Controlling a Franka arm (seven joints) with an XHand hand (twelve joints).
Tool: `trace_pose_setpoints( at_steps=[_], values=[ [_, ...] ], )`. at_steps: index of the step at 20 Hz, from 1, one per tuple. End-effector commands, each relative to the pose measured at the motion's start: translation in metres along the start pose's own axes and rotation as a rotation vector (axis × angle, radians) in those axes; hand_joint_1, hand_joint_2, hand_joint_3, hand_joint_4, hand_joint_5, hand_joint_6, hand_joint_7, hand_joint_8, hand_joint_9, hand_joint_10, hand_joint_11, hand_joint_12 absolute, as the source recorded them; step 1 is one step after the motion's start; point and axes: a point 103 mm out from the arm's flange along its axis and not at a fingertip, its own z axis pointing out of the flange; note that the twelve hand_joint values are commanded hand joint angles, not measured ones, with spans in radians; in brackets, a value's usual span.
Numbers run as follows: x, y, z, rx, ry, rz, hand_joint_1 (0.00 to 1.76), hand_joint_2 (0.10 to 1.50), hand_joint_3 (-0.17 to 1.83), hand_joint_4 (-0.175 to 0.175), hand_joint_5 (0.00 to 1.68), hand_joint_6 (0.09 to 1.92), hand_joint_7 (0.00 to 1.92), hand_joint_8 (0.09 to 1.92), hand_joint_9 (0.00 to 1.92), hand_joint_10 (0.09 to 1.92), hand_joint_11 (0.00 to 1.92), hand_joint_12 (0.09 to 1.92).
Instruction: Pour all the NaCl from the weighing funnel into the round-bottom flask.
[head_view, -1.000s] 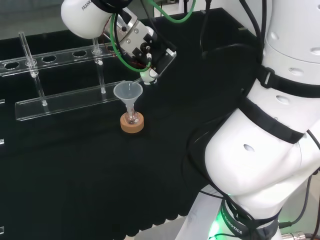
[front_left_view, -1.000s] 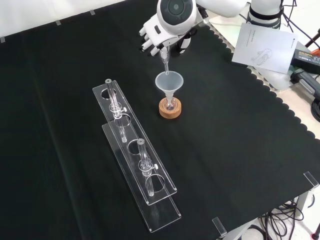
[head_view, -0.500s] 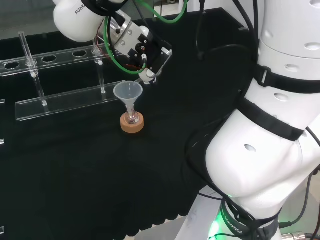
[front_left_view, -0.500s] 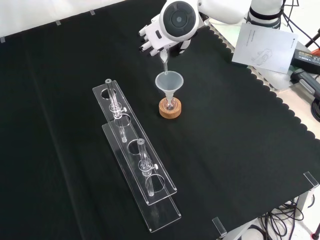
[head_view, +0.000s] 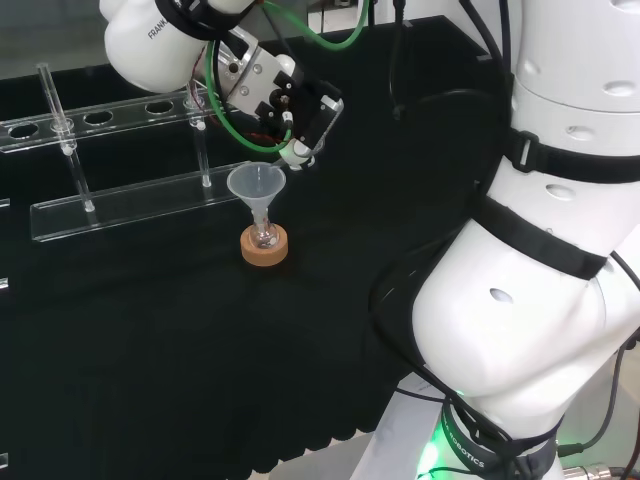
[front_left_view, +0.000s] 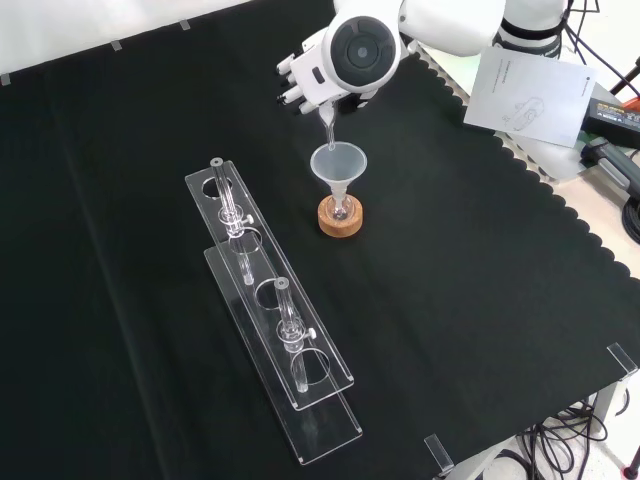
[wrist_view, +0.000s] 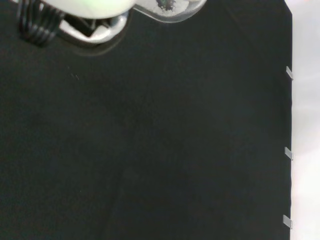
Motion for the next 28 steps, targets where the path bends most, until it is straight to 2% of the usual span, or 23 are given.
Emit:
trace_pose_setpoints(
  at_steps=[1, 28],
  values=[
    [0.001, 0.001, -0.001, 0.003, -0.019, 0.003, 1.12, 0.65, 0.67, 0.175, 1.26, 0.7, 0.59, 0.66, 1.03, 0.29, 0.83, 1.02],
    [0.007, 0.002, -0.02, 0.018, -0.154, 0.025, 1.12, 0.65, 0.68, 0.175, 1.26, 0.71, 0.57, 0.65, 1.01, 0.28, 0.83, 1.02]
  ],
)
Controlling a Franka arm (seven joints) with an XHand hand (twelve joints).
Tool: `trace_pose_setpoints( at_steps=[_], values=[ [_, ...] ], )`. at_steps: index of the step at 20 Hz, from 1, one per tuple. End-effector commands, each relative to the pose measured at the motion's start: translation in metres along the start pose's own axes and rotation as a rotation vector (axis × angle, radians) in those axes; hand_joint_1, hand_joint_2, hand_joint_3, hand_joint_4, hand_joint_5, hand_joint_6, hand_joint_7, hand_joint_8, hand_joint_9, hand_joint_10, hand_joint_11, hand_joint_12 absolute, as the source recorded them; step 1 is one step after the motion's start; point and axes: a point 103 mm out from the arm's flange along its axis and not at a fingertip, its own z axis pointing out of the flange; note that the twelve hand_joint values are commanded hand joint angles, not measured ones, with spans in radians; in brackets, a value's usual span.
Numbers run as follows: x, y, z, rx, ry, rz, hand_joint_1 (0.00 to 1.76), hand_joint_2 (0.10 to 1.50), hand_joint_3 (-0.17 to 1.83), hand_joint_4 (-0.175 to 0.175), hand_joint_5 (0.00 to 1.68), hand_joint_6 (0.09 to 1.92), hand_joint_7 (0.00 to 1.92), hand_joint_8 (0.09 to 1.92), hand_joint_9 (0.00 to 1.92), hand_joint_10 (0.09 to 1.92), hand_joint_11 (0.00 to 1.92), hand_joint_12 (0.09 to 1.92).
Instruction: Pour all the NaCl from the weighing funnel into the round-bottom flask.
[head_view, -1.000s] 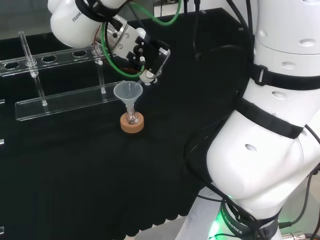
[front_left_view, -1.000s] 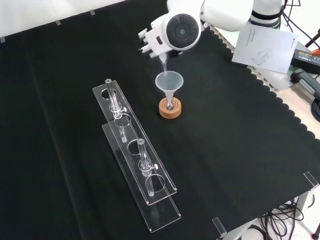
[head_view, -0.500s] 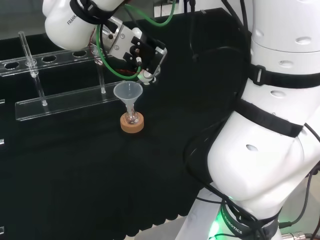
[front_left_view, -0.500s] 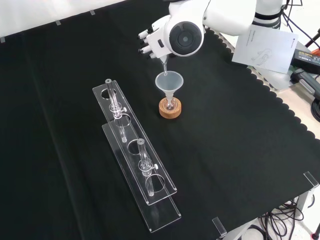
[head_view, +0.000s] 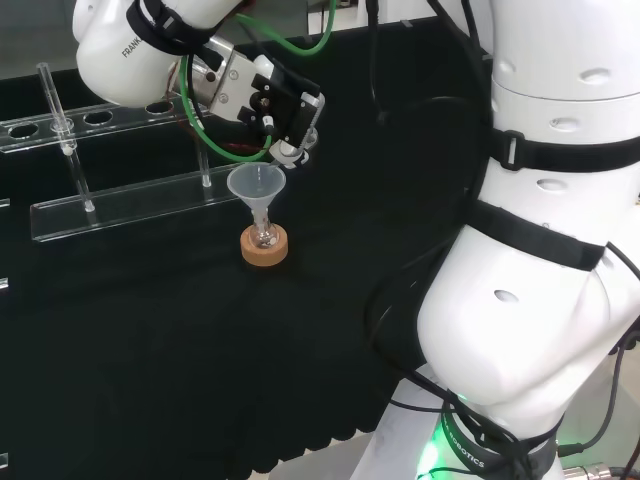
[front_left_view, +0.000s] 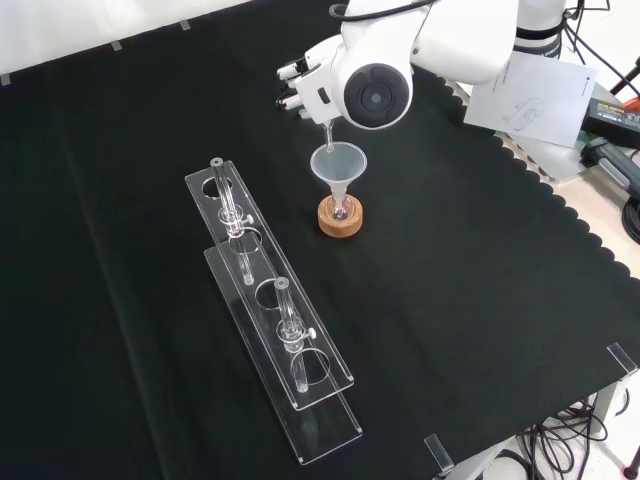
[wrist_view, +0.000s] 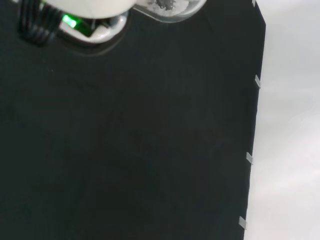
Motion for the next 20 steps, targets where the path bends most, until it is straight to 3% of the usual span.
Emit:
trace_pose_setpoints(
  at_steps=[1, 20],
  values=[
    [0.0003, 0.0011, -0.002, -0.002, -0.018, -0.001, 1.12, 0.65, 0.68, 0.175, 1.26, 0.71, 0.57, 0.65, 1.01, 0.28, 0.83, 1.02],
    [-0.0007, 0.0017, -0.0063, 0.012, -0.074, 0.015, 1.12, 0.65, 0.68, 0.175, 1.26, 0.71, 0.56, 0.65, 1.0, 0.27, 0.82, 1.02]
  ],
)
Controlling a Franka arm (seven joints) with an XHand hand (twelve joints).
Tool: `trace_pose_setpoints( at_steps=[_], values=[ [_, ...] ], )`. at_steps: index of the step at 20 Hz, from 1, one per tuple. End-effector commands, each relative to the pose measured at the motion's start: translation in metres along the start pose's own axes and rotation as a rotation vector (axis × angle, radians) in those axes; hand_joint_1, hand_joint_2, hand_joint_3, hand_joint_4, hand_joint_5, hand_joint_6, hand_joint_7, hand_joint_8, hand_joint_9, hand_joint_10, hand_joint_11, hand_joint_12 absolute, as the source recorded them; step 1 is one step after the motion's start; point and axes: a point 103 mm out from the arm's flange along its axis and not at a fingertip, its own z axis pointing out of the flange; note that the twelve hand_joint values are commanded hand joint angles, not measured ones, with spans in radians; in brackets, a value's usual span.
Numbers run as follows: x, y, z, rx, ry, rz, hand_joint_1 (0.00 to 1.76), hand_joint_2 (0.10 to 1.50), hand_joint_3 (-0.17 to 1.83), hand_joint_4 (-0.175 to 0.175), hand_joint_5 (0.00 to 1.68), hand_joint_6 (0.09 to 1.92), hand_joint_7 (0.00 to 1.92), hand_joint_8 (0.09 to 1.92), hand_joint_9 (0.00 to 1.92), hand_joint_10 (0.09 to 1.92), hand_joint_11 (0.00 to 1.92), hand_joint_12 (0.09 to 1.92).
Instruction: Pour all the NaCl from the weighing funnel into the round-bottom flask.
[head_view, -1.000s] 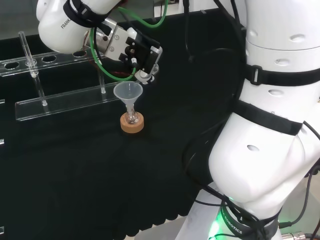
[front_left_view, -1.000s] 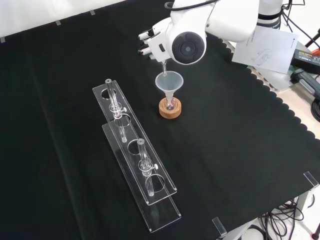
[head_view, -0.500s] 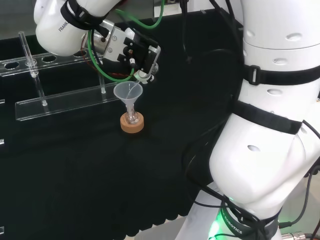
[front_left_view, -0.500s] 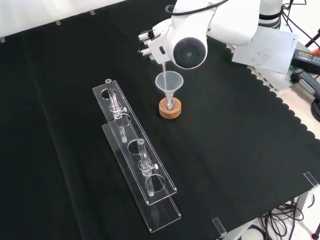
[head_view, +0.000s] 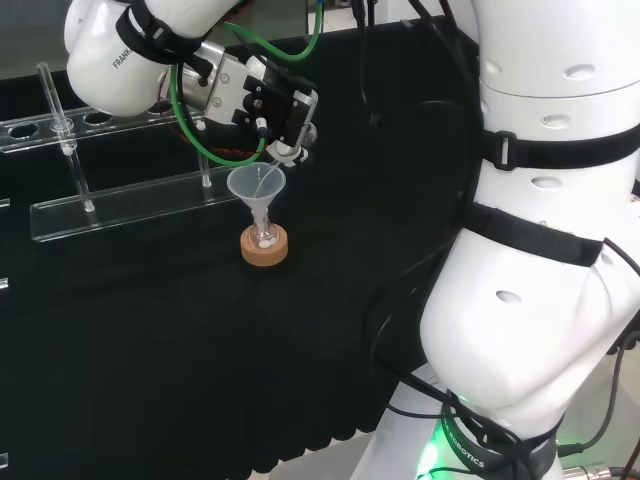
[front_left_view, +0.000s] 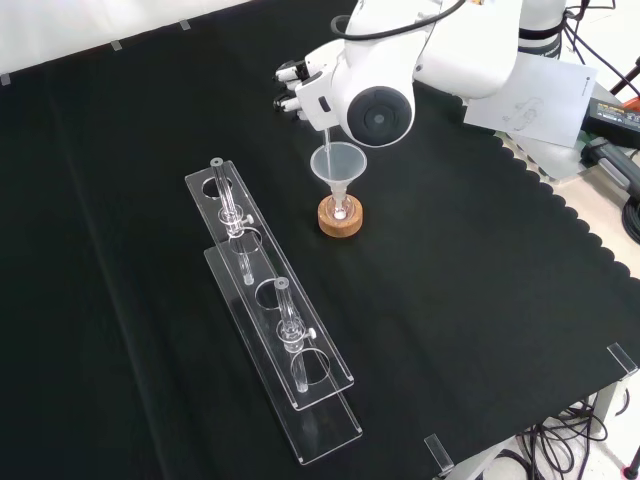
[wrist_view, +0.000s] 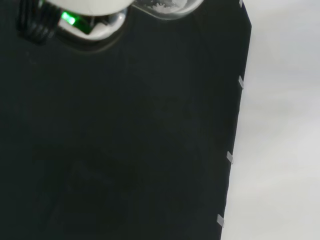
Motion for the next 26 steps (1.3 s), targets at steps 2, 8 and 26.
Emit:
trace_pose_setpoints(
  at_steps=[2, 8, 26],
  values=[
    [0.001, 0.001, -0.003, 0.007, -0.022, 0.002, 1.12, 0.65, 0.68, 0.175, 1.26, 0.71, 0.56, 0.65, 1.0, 0.27, 0.82, 1.02],
    [0.0, 0.002, -0.001, 0.006, -0.038, 0.006, 1.12, 0.65, 0.68, 0.175, 1.26, 0.72, 0.56, 0.65, 1.0, 0.27, 0.81, 1.02],
    [0.004, -0.001, -0.019, 0.035, -0.116, 0.031, 1.12, 0.65, 0.68, 0.175, 1.25, 0.72, 0.55, 0.65, 1.0, 0.27, 0.81, 1.02]
  ],
)
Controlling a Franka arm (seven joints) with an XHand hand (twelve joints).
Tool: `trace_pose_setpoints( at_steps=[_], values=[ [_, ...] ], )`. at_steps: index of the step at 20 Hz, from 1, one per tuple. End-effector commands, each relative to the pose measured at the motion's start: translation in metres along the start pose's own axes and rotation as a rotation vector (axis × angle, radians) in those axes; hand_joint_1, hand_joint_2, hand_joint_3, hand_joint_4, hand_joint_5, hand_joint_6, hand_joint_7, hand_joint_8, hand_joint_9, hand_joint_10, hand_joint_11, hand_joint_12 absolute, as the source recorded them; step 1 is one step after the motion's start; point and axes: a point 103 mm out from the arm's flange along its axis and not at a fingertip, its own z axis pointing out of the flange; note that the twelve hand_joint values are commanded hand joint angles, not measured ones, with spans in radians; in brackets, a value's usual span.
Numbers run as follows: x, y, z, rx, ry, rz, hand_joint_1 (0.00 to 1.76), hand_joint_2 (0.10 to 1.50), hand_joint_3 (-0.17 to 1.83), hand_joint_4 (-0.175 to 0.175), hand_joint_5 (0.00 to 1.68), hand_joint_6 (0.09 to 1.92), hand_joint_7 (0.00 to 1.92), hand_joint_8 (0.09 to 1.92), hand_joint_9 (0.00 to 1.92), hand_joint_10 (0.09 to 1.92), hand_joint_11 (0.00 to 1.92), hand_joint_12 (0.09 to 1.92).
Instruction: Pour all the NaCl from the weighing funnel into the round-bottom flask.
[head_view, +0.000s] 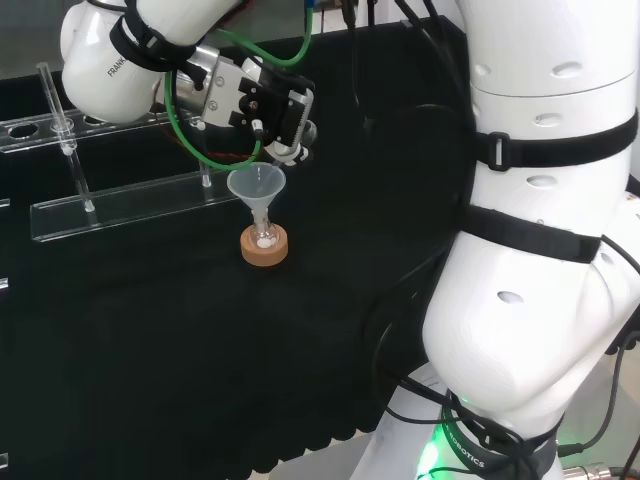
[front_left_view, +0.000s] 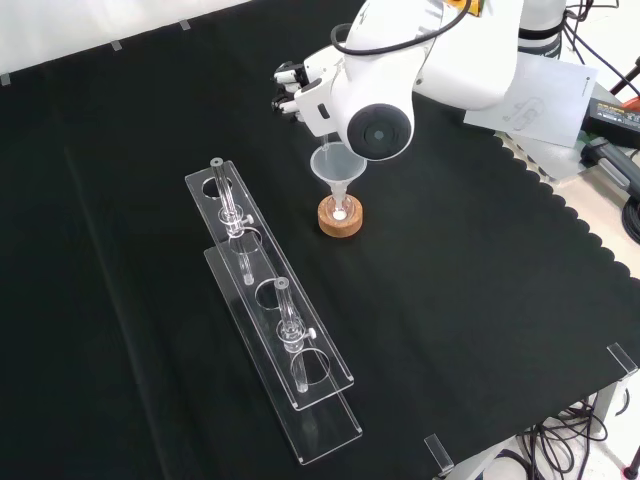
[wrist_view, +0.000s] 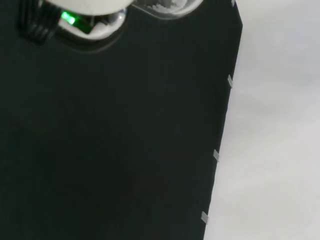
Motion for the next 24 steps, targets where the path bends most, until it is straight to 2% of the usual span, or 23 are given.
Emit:
trace_pose_setpoints(
  at_steps=[1, 9, 24],
  values=[
    [0.0027, -0.0047, -0.0129, 0.014, -0.052, 0.016, 1.12, 0.65, 0.68, 0.175, 1.25, 0.72, 0.55, 0.65, 1.0, 0.27, 0.81, 1.02],
    [0.0024, -0.0026, -0.0053, -0.002, -0.018, 0.001, 1.12, 0.65, 0.68, 0.175, 1.25, 0.72, 0.55, 0.65, 1.0, 0.27, 0.82, 1.02],
    [0.006, -0.0031, -0.0084, -0.013, -0.058, 0.004, 1.12, 0.65, 0.68, 0.175, 1.25, 0.72, 0.55, 0.65, 0.99, 0.26, 0.82, 1.02]
  ],
)
